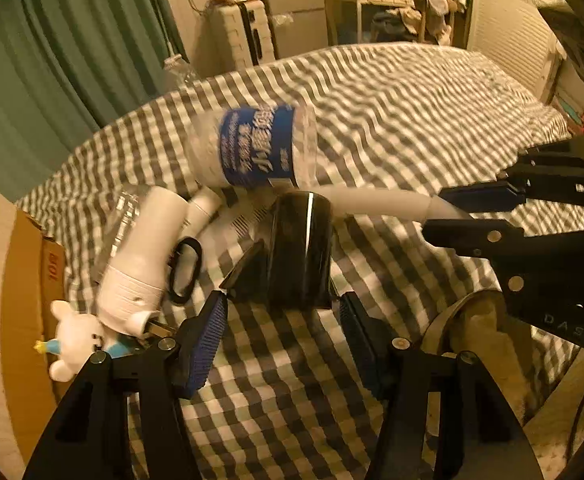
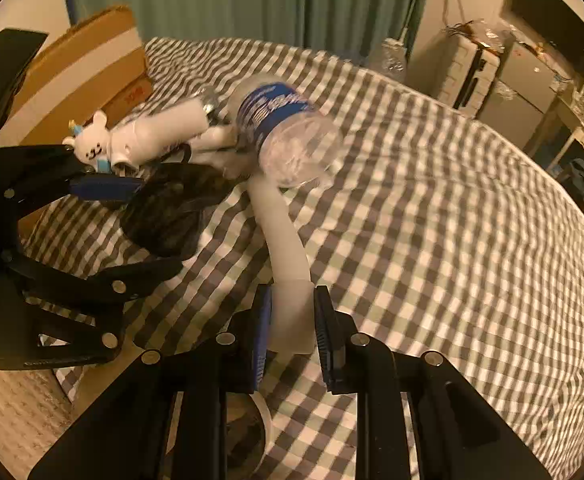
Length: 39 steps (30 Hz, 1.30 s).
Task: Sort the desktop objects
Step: 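Grasp the black plastic holder with the left tool while the right grasps a white cylinder, then lift the black holder and white cylinder and carry them toward the cardboard box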
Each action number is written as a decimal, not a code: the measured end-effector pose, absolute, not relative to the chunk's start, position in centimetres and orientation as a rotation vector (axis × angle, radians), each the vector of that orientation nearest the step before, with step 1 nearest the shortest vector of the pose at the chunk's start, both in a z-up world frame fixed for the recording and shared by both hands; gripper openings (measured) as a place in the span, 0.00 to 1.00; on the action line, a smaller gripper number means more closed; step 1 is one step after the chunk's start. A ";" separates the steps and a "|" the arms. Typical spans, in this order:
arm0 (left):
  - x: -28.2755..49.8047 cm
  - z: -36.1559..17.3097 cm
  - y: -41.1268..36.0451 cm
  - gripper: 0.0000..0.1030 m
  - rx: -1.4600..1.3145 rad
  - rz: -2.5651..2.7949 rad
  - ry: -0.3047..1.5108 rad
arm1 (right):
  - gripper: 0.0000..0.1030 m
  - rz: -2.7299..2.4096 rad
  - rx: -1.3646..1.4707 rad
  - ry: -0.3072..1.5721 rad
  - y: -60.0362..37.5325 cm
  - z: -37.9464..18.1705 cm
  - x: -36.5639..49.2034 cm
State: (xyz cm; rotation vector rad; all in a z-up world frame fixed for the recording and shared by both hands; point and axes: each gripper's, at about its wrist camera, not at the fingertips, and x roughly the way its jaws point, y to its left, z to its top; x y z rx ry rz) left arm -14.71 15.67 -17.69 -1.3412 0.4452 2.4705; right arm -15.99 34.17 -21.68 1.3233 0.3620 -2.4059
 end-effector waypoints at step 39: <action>-19.4 -19.0 12.8 0.62 -1.386 2.506 0.211 | 0.20 -2.784 0.476 -0.180 38.2 -0.6 -8.5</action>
